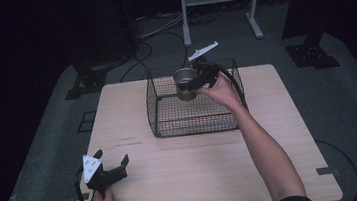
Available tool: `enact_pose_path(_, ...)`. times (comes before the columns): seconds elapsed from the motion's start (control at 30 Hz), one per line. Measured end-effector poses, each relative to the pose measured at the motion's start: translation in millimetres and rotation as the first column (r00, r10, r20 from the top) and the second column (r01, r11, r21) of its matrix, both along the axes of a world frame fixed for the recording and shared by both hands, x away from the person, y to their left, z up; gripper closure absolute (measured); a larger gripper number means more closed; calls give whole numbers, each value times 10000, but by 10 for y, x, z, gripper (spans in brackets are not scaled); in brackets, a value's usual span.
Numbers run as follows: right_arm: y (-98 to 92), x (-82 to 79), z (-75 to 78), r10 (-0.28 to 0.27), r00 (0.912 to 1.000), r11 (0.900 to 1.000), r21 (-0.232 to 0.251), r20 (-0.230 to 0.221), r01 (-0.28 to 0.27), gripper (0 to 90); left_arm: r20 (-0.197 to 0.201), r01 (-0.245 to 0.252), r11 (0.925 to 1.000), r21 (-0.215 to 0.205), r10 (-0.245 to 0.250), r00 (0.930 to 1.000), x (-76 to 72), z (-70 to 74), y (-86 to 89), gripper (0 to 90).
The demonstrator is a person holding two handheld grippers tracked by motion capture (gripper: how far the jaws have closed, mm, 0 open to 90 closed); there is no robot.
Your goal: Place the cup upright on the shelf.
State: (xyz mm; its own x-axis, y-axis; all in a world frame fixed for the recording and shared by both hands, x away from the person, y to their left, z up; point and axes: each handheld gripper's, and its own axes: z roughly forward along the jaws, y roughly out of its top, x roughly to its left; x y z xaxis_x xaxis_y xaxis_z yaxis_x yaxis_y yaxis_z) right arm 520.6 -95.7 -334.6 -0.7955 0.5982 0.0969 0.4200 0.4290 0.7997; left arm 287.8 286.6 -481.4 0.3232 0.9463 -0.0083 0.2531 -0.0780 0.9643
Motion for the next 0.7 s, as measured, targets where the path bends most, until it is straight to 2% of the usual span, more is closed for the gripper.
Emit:
enact_pose_path(0.13, 23, 41, -73, -58, 9999, 9998, -199, -128, 56, 179, 12, -17, 10000, -54, 17, 10000, 2, -1, -1, 0)
enact_pose_path(0.5, 29, 132, -267, -234, 9988, 9994, -256, -429, 224, 179, 46, -7, 10000, -43, 7, 10000, 3, -1, 0, 0)
enact_pose_path(0.57, 36, 155, -333, -350, 9975, 9987, -380, -609, 327, 179, 34, -12, 10000, -69, 12, 10000, 2, -2, -3, 0)
enact_pose_path(0.7, 42, 176, -401, -408, 9967, 9981, -489, -695, 374, 179, 15, -3, 10000, -63, 3, 10000, 1, -1, -2, 0)
